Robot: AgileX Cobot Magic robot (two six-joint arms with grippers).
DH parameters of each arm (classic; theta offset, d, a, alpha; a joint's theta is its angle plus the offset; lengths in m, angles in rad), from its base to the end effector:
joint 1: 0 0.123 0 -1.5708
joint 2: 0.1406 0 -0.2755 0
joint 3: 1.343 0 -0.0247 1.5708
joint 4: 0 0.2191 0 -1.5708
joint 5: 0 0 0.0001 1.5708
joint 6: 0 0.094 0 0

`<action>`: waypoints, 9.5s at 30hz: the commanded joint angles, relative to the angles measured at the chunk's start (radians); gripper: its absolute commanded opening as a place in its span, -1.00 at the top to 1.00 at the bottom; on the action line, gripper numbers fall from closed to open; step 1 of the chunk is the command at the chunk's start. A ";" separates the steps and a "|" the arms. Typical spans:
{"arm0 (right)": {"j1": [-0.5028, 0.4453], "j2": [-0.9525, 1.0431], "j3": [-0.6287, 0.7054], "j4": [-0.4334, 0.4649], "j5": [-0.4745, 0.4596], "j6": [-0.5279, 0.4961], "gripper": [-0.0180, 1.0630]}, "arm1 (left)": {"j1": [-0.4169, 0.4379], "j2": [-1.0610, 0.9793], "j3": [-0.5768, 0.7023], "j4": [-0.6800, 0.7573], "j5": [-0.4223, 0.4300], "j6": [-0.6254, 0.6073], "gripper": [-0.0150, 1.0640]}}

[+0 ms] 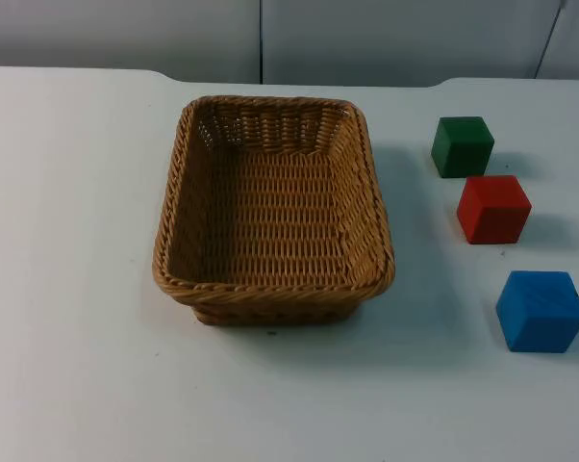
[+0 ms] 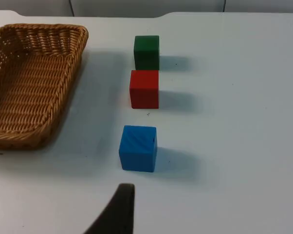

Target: Pick up the basket with the left hand and place the blue cube into the basket with the right hand.

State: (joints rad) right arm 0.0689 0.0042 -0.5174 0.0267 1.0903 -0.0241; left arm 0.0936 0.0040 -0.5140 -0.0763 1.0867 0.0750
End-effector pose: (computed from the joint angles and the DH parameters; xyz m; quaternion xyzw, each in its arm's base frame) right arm -0.0230 0.0006 0.2626 -0.0407 0.8564 0.0248 0.5140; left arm -0.0219 -0.0084 0.2622 -0.0058 0.8567 0.0054 0.5157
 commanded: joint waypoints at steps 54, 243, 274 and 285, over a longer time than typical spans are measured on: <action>-0.002 -0.004 0.008 -0.006 -0.012 0.017 -0.97 | -0.006 1.203 -0.304 -0.875 -0.405 0.695 -0.54; 0.292 1.576 -0.221 -0.333 -0.633 0.675 -0.89 | 0.012 1.676 -0.221 -1.091 -0.404 0.838 0.97; 0.292 1.861 -0.221 -0.314 -0.935 0.730 -0.21 | 0.012 1.676 -0.221 -1.076 -0.405 0.860 0.97; 0.292 1.857 -0.221 -0.339 -0.932 0.722 0.97 | 0.012 1.676 -0.219 -1.072 -0.405 0.860 0.97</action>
State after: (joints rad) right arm 0.3580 1.8623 -0.7352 -0.2971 0.1635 0.7022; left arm 0.1045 1.6912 -0.7346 -1.1314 0.6611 0.9357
